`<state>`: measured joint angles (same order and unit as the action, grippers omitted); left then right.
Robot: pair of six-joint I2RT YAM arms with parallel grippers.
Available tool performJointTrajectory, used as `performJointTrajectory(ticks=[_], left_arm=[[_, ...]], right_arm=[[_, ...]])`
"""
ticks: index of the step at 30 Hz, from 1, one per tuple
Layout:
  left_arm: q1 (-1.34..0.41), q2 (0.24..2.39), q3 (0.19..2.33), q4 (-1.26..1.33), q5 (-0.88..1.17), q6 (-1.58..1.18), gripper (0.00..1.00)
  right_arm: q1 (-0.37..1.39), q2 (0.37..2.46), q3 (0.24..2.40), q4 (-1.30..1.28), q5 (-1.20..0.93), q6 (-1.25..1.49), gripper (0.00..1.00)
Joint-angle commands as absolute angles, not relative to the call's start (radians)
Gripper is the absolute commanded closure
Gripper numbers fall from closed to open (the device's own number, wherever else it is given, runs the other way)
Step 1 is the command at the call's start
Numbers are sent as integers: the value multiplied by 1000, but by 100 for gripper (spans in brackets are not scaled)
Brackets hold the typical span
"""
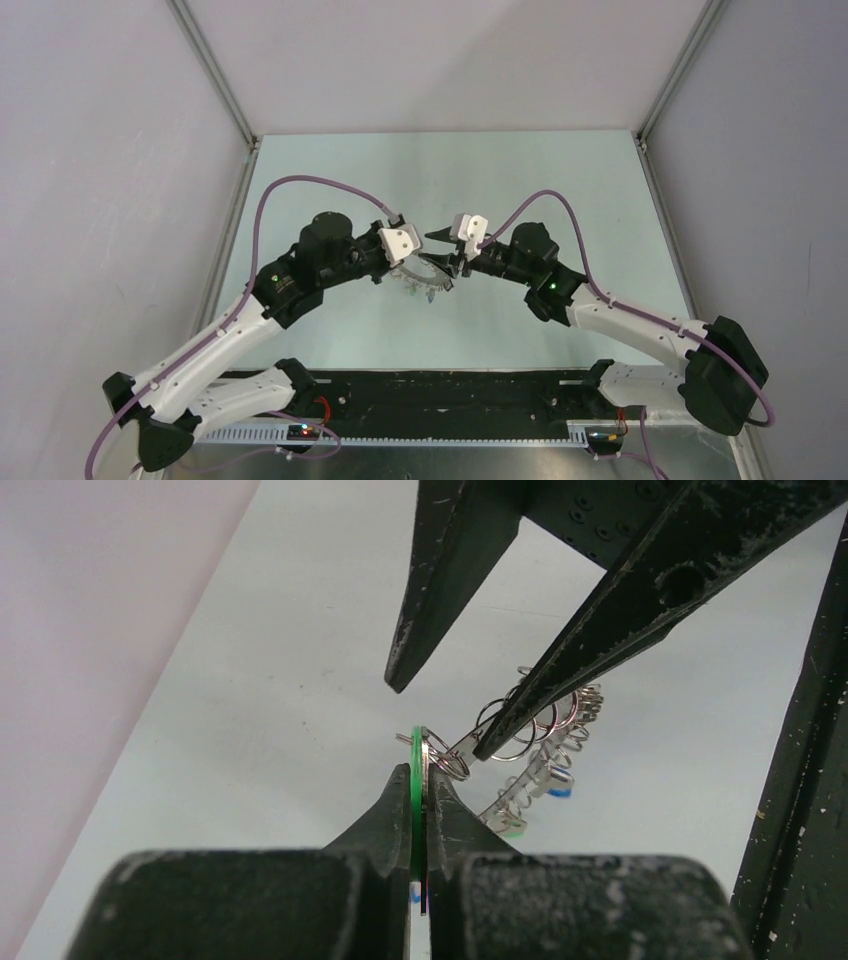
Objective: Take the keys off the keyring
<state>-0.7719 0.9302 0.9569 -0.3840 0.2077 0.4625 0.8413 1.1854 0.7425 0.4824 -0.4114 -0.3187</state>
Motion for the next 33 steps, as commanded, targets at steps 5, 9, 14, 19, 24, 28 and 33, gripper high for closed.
performJointTrajectory(ticks=[5, 9, 14, 19, 24, 28, 33], left_arm=[[-770, 895, 954, -314, 276, 491, 100], [-773, 893, 953, -314, 279, 491, 100], [-772, 889, 951, -314, 270, 495, 100], [-772, 890, 952, -314, 247, 496, 100], [-773, 889, 951, -312, 215, 501, 100], [-772, 894, 948, -308, 208, 503, 100], [-772, 897, 947, -306, 205, 502, 100]], right_arm=[[850, 1200, 808, 503, -506, -334, 55], [856, 1206, 818, 496, -515, -338, 70], [862, 1207, 825, 476, -526, -341, 83], [860, 1198, 825, 508, -463, -272, 100], [817, 1176, 825, 573, -377, 22, 100], [804, 1167, 822, 598, -273, 318, 100], [835, 1190, 808, 627, -171, 617, 100]])
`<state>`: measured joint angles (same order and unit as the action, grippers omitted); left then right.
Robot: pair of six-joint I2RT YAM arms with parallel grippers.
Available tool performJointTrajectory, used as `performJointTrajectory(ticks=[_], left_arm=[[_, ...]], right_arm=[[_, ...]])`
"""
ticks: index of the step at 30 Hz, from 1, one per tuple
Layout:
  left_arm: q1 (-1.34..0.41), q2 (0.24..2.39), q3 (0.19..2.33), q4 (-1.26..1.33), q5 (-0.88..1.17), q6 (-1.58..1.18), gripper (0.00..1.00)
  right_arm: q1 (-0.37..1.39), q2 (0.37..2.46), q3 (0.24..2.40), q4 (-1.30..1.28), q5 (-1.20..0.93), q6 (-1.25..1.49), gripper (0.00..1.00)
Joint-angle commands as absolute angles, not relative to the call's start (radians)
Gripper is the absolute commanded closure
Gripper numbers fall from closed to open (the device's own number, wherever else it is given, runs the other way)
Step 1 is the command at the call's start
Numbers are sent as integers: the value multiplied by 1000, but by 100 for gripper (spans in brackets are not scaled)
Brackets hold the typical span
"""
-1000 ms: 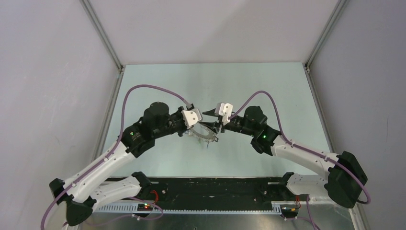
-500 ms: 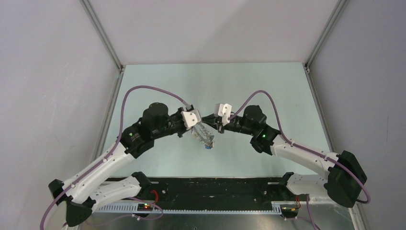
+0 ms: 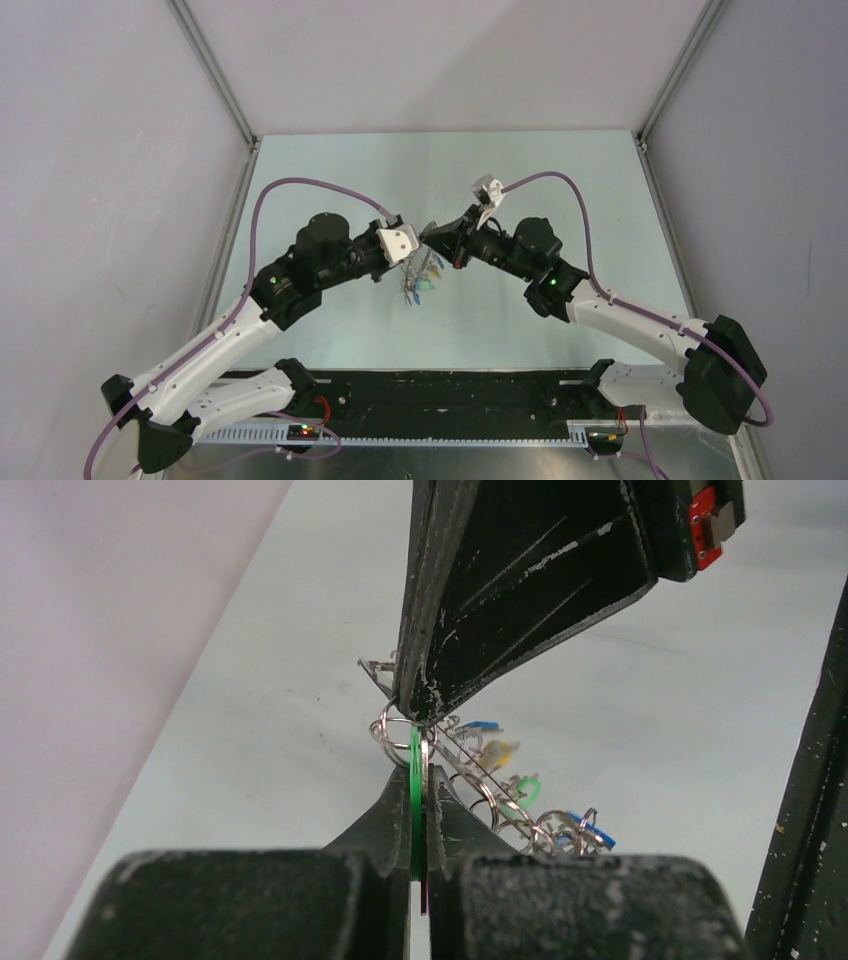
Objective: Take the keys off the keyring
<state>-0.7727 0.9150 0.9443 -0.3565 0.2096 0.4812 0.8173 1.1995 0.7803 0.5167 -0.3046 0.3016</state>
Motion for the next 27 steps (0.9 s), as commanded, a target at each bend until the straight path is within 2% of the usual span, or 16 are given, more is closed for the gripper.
performJointTrajectory(ticks=[1, 9, 16, 21, 24, 25, 26, 27], left_arm=[[-772, 896, 947, -306, 203, 503, 100], [-772, 890, 943, -304, 189, 503, 100], [-772, 886, 939, -303, 189, 503, 100], [-772, 896, 939, -304, 211, 501, 100], [-773, 896, 941, -303, 218, 500, 100], [-772, 895, 942, -304, 216, 500, 100], [-773, 893, 942, -303, 215, 500, 100], [-773, 893, 942, -303, 212, 500, 100]], right_arm=[[842, 1191, 792, 639, -145, 645, 100], [856, 1160, 646, 815, 39, 926, 100], [854, 1112, 572, 812, 175, 971, 100], [843, 1121, 563, 821, 170, 971, 100], [836, 1160, 582, 859, 56, 935, 100], [834, 1180, 600, 864, 34, 921, 96], [833, 1189, 609, 860, -30, 880, 84], [834, 1201, 625, 840, -54, 857, 79]])
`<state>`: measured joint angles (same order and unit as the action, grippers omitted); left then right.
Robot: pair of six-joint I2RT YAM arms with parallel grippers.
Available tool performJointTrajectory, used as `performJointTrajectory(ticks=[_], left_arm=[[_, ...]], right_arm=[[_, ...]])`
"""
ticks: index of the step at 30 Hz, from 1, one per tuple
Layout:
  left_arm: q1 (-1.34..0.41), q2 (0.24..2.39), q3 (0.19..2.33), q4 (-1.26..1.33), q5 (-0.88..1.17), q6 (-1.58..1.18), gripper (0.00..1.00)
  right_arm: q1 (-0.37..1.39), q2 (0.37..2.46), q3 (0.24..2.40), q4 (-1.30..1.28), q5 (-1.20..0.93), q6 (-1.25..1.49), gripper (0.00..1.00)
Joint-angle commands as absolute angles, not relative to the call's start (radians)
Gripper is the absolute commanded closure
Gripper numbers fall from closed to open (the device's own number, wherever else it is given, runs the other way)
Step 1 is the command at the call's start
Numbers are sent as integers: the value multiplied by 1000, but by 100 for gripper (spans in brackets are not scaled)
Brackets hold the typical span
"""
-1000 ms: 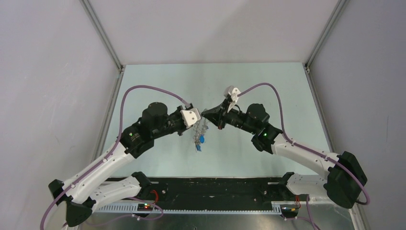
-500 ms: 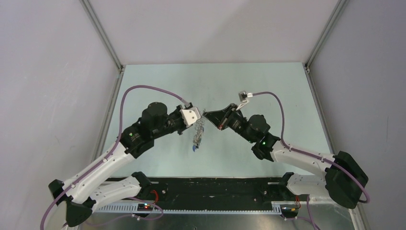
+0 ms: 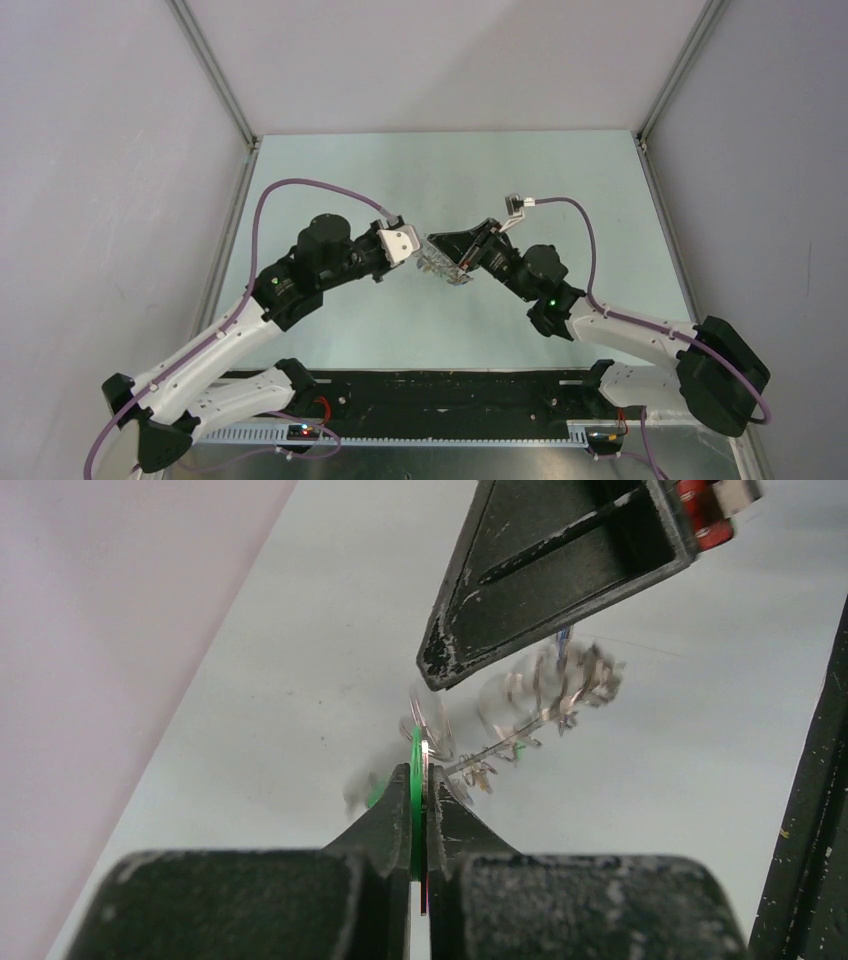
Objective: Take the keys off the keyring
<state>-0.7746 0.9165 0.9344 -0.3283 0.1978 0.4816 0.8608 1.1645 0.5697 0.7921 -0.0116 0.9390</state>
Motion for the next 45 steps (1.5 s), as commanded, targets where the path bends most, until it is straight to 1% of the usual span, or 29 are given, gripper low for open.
performJointTrajectory(ticks=[1, 3, 6, 11, 15, 20, 27, 40, 42, 44, 45], left_arm=[[-772, 891, 941, -302, 210, 501, 100], [-772, 888, 940, -301, 212, 502, 100], [-773, 884, 939, -299, 216, 502, 100], [-773, 875, 938, -297, 234, 507, 100], [-774, 871, 934, -296, 257, 508, 100], [-773, 876, 933, -296, 296, 505, 100], [-773, 880, 931, -295, 316, 506, 100], [-776, 873, 933, -295, 309, 503, 100], [-775, 870, 933, -296, 310, 503, 100], [-775, 870, 934, -296, 310, 503, 100], [-775, 871, 932, -296, 308, 503, 100]], right_arm=[[834, 1202, 630, 829, -88, 801, 70], [836, 1196, 636, 791, -114, 701, 64], [836, 1158, 641, 743, -145, 540, 60], [836, 1092, 660, 646, -219, 187, 59], [831, 1076, 662, 629, -276, -2, 58], [820, 1090, 677, 631, -402, -118, 55], [830, 1115, 719, 631, -474, -151, 51], [869, 1166, 747, 580, -501, -188, 53], [871, 1170, 746, 574, -502, -189, 56], [871, 1172, 746, 576, -505, -188, 63], [871, 1171, 747, 578, -507, -184, 70]])
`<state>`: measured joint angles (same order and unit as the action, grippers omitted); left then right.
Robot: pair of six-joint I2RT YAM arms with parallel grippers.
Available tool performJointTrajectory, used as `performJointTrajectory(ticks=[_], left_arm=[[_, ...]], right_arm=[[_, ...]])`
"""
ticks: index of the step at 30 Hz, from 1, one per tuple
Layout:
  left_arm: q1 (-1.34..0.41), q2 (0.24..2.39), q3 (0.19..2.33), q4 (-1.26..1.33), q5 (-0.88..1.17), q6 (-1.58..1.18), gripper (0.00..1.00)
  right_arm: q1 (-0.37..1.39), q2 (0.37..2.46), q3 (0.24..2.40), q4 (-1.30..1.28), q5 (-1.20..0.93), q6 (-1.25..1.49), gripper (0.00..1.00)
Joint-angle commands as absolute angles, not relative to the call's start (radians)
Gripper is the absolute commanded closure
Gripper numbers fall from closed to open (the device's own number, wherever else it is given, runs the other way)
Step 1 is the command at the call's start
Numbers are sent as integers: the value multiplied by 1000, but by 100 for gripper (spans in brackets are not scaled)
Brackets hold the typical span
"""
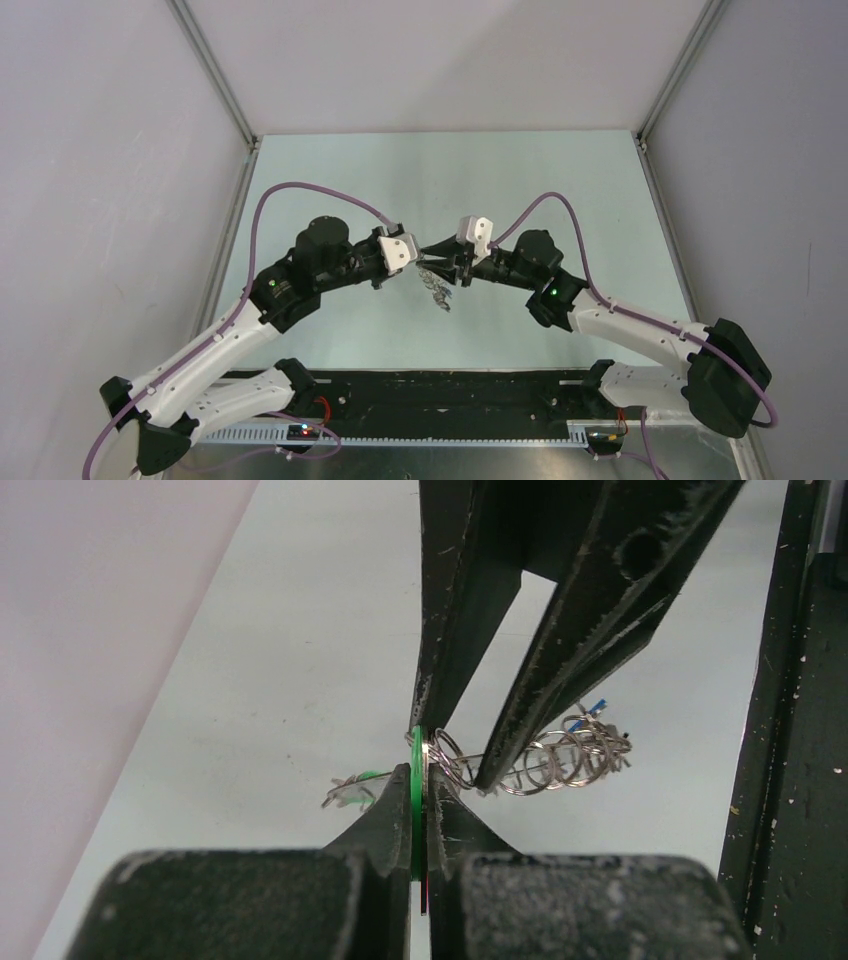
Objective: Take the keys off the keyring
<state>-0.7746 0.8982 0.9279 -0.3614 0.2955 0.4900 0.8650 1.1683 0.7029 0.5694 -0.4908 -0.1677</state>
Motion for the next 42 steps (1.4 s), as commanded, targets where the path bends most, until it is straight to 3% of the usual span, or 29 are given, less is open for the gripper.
performJointTrajectory(ticks=[1, 4, 9, 17, 23, 27, 37, 42], left_arm=[[-775, 872, 931, -296, 306, 503, 100], [-776, 872, 932, -293, 286, 504, 100], [-775, 876, 932, -295, 247, 503, 100], [-775, 886, 931, -295, 215, 504, 100], [-778, 911, 927, -296, 191, 503, 100], [-795, 932, 922, -295, 177, 511, 100], [-811, 975, 942, -295, 183, 500, 100], [-806, 1021, 959, -296, -30, 441, 100]], right_arm=[[871, 1170, 747, 580, -507, -182, 73], [871, 1159, 747, 567, -493, -176, 86], [870, 1143, 746, 535, -450, -171, 100], [822, 1118, 737, 607, -321, 96, 100], [782, 1083, 622, 973, -382, 279, 100], [784, 1103, 614, 1052, -401, 324, 100], [822, 1139, 619, 1037, -335, 284, 100], [820, 1037, 620, 868, -227, 188, 100]])
